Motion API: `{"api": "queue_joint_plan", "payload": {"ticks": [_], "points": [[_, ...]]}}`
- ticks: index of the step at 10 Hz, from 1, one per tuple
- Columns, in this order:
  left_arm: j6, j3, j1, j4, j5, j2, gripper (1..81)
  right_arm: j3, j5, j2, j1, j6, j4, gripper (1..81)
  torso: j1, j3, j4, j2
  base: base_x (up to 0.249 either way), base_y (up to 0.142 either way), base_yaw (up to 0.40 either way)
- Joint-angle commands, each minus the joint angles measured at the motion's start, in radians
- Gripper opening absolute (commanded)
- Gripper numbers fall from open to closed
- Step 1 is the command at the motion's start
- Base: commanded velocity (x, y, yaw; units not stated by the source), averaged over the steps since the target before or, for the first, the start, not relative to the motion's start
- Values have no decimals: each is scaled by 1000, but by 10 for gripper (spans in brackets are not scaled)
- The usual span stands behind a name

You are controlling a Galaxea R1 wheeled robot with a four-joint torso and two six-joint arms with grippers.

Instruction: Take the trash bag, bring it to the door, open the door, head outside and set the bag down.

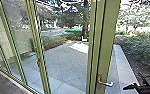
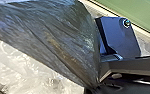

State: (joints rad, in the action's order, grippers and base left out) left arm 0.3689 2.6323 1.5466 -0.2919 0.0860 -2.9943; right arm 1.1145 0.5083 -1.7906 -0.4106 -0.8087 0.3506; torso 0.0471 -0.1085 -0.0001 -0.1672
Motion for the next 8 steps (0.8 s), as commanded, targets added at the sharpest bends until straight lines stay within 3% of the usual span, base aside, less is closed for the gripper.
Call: {"api": "queue_joint_plan", "payload": {"ticks": [1,4,8], "points": [[2,-5,-47,-6,-60,6,10,48,33,-25,141,-52,-21,811,0,0,0,0,0,0,0],[2,-5,-47,-6,-60,12,10,123,33,-126,160,-153,-32,811,0,0,0,0,0,0,0],[-8,-5,-47,-6,-60,18,10,258,-24,-238,154,-198,-24,811,0,0,0,0,0,0,0]]}}
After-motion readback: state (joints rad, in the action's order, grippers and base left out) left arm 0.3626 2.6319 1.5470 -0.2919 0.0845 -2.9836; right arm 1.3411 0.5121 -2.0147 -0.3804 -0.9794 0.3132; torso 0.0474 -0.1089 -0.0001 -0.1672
